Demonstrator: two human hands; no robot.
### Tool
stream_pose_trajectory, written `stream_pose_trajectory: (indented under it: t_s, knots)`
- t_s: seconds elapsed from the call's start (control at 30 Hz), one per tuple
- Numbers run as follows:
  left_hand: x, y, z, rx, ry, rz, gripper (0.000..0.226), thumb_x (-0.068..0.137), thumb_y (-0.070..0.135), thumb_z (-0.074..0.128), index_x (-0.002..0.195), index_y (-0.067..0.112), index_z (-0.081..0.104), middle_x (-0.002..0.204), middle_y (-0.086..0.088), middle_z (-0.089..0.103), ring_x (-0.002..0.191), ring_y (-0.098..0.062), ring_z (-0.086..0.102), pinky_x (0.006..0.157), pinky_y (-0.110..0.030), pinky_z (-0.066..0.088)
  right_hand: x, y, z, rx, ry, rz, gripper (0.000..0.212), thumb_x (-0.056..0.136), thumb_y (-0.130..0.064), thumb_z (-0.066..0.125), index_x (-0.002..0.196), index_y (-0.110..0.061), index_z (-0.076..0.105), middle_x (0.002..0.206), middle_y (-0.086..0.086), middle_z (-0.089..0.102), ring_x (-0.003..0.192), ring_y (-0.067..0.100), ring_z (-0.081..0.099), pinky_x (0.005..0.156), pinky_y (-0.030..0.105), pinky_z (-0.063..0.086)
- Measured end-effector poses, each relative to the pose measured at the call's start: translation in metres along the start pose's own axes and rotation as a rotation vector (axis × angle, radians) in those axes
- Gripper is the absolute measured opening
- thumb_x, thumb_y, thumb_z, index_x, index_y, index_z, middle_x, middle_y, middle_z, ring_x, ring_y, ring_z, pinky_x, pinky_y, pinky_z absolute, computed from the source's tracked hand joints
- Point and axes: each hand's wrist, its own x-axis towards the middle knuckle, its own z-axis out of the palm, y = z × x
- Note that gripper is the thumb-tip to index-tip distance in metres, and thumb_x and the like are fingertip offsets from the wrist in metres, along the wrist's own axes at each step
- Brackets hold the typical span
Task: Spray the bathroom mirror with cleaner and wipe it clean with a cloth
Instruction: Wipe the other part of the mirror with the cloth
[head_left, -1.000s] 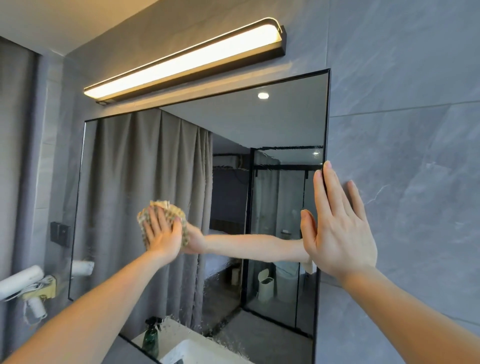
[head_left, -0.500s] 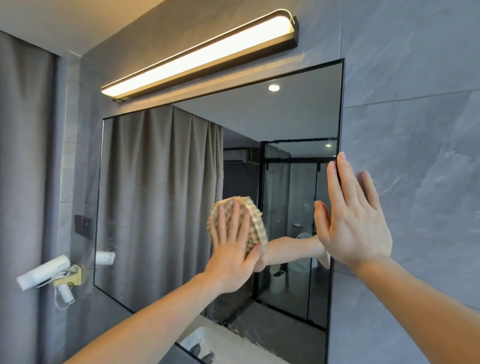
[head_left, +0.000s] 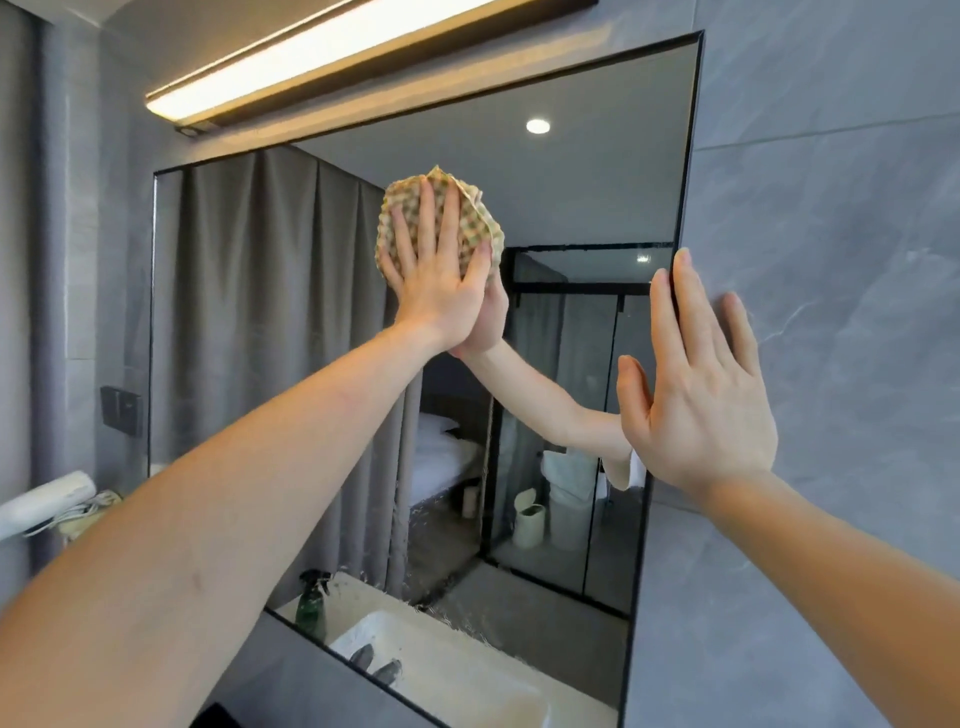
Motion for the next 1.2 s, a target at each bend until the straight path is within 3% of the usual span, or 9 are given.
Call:
stream_pose_trajectory:
  t_s: [0.17, 0.3, 0.47, 0.63, 0.7, 0.87, 0.97, 1.07, 1.2]
  knots:
    - [-0.02, -0.014, 0.008, -0.003, 0.036, 0.01, 0.074, 0.103, 0.061, 0.015, 0.169, 0.031, -0.001, 0.178, 0.003, -0.007, 0.164, -0.027, -0.011, 0.131, -0.053, -0.007, 0.0, -0.001, -0.001, 0.01, 0.002, -0.004, 0.071, 0.104, -0.024, 0.049, 0.163, 0.006, 0.024, 0.174, 0.025, 0.016, 0.16, 0.034, 0.027, 0.132, 0.052, 0.014]
    - [-0.072, -0.056, 0.034, -0.077, 0.074, -0.045, 0.067, 0.109, 0.055, 0.017, 0.168, 0.034, -0.009, 0.178, 0.005, -0.007, 0.165, -0.027, -0.003, 0.13, -0.061, 0.008, 0.0, -0.002, -0.001, 0.016, 0.002, -0.003, 0.071, 0.104, -0.025, 0.048, 0.164, 0.005, 0.022, 0.175, 0.024, 0.015, 0.161, 0.033, 0.025, 0.133, 0.052, 0.013]
    - [-0.197, -0.139, 0.034, -0.017, -0.176, -0.08, 0.076, 0.106, 0.057, 0.008, 0.166, 0.02, -0.019, 0.175, -0.002, -0.023, 0.163, -0.027, -0.018, 0.131, -0.059, 0.0, 0.0, -0.001, 0.0, 0.007, -0.014, 0.001, 0.072, 0.105, -0.029, 0.045, 0.164, 0.004, 0.021, 0.175, 0.023, 0.014, 0.161, 0.033, 0.026, 0.133, 0.052, 0.012]
    - [-0.282, -0.218, 0.045, 0.075, -0.449, -0.339, 0.097, 0.087, 0.082, -0.017, 0.155, 0.017, -0.04, 0.163, -0.002, -0.047, 0.156, -0.023, -0.036, 0.132, -0.055, -0.005, -0.001, 0.0, 0.0, 0.006, -0.012, 0.0, 0.072, 0.105, -0.029, 0.044, 0.164, 0.003, 0.02, 0.176, 0.022, 0.013, 0.161, 0.033, 0.026, 0.133, 0.052, 0.011]
    - [-0.292, -0.228, 0.047, 0.076, -0.494, -0.408, 0.096, 0.086, 0.079, -0.014, 0.154, 0.016, -0.04, 0.161, -0.001, -0.05, 0.155, -0.023, -0.037, 0.132, -0.054, -0.005, -0.001, 0.0, 0.0, 0.005, -0.01, 0.001, 0.072, 0.105, -0.029, 0.043, 0.165, 0.003, 0.02, 0.176, 0.022, 0.012, 0.16, 0.033, 0.028, 0.133, 0.052, 0.012]
    - [-0.282, -0.21, 0.038, -0.041, -0.512, -0.467, 0.085, 0.091, 0.066, 0.006, 0.146, 0.023, -0.043, 0.155, 0.005, -0.052, 0.156, -0.027, -0.034, 0.131, -0.056, -0.008, -0.001, -0.001, 0.0, 0.005, -0.02, 0.0, 0.073, 0.105, -0.026, 0.049, 0.165, 0.003, 0.02, 0.175, 0.022, 0.012, 0.16, 0.034, 0.028, 0.133, 0.052, 0.012]
    - [-0.257, -0.179, 0.028, -0.093, -0.447, -0.456, 0.09, 0.088, 0.079, 0.002, 0.145, 0.031, -0.047, 0.157, 0.007, -0.053, 0.155, -0.026, -0.037, 0.129, -0.059, -0.01, 0.0, -0.001, -0.001, 0.004, -0.023, 0.0, 0.072, 0.105, -0.027, 0.047, 0.165, 0.003, 0.02, 0.176, 0.022, 0.012, 0.159, 0.035, 0.029, 0.133, 0.053, 0.013]
    - [-0.212, -0.123, 0.023, -0.074, -0.317, -0.246, 0.089, 0.09, 0.083, -0.007, 0.153, 0.032, -0.043, 0.166, 0.005, -0.044, 0.155, -0.026, -0.037, 0.129, -0.059, -0.013, 0.0, -0.002, -0.001, 0.01, -0.02, 0.003, 0.072, 0.104, -0.029, 0.044, 0.165, 0.003, 0.02, 0.175, 0.022, 0.012, 0.159, 0.035, 0.029, 0.133, 0.053, 0.013]
    - [-0.143, -0.035, 0.016, -0.034, -0.202, 0.071, 0.084, 0.103, 0.066, 0.021, 0.166, 0.028, -0.021, 0.172, 0.003, -0.031, 0.159, -0.031, -0.03, 0.127, -0.063, -0.013, 0.0, -0.001, -0.002, 0.003, -0.021, 0.003, 0.072, 0.105, -0.028, 0.045, 0.164, 0.004, 0.021, 0.175, 0.024, 0.013, 0.159, 0.035, 0.029, 0.133, 0.053, 0.013]
